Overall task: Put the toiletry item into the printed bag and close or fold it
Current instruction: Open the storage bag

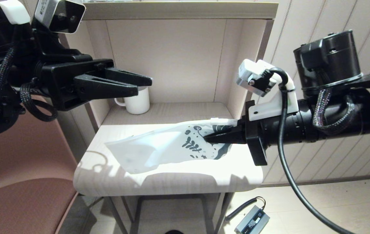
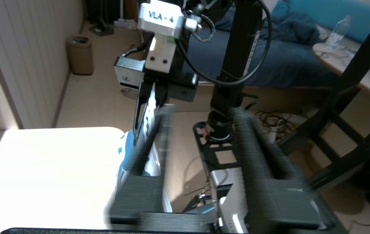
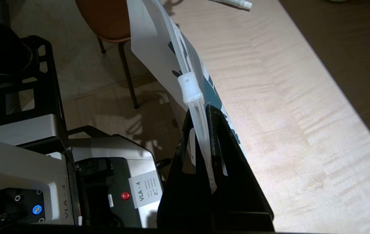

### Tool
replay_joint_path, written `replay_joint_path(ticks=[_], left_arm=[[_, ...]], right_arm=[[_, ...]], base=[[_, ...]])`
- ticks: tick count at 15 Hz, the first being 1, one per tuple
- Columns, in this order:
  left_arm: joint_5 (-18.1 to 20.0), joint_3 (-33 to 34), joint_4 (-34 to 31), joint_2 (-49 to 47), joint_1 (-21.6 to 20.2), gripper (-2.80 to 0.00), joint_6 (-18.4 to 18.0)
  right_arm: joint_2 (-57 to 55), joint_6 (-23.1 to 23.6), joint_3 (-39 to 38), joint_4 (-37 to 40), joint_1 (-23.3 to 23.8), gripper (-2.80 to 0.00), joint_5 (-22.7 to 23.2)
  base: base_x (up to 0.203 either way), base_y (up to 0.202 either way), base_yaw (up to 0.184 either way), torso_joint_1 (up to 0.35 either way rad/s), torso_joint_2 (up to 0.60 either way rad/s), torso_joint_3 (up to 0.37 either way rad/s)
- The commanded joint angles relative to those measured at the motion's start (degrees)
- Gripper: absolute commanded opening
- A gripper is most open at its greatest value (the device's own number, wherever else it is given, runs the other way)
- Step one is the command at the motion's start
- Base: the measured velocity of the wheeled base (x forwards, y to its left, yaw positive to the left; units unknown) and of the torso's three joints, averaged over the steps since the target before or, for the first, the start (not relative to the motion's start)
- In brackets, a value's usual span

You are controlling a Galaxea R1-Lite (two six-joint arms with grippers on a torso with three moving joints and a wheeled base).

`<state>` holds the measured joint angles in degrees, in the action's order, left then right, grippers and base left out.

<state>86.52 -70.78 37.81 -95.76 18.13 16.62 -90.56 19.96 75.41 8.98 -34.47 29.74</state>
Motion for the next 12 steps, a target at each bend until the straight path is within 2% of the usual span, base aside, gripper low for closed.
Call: replay_joint_path(ticks=[1, 4, 8, 10, 12], left_arm=[[0.4, -3.1, -0.5, -2.6, 1.5, -2.80, 2.9], [0.4, -9.2, -2.1, -4.5, 2.8, -2.80, 9.2], [0.0, -17.3, -7.1, -7.0, 2.4, -2.80, 10.4], [-3.6, -22.0, -13.9, -7.7, 0.0, -2.80, 10.4], [-11.3, -24.2, -22.0, -6.9, -1.0, -2.80, 10.4]], right_arm=[[-1.3, 0.1, 0.8, 0.1, -1.3, -2.80, -1.3], [-1.7, 0.1, 1.1, 0.2, -1.8, -2.80, -1.4], [-2.9, -0.1, 1.6, 0.7, -2.4, -2.80, -1.4], [-2.7, -0.1, 1.6, 0.7, -2.3, -2.80, -2.1], [-2.6, -0.1, 1.6, 0.6, -2.2, -2.80, -2.1]], base=[[0.000, 0.000, 0.000, 0.000, 0.00, 0.000], [0.000, 0.000, 0.000, 0.000, 0.00, 0.000], [0.000, 0.000, 0.000, 0.000, 0.00, 0.000], [0.000, 0.000, 0.000, 0.000, 0.00, 0.000], [0.000, 0.000, 0.000, 0.000, 0.00, 0.000]])
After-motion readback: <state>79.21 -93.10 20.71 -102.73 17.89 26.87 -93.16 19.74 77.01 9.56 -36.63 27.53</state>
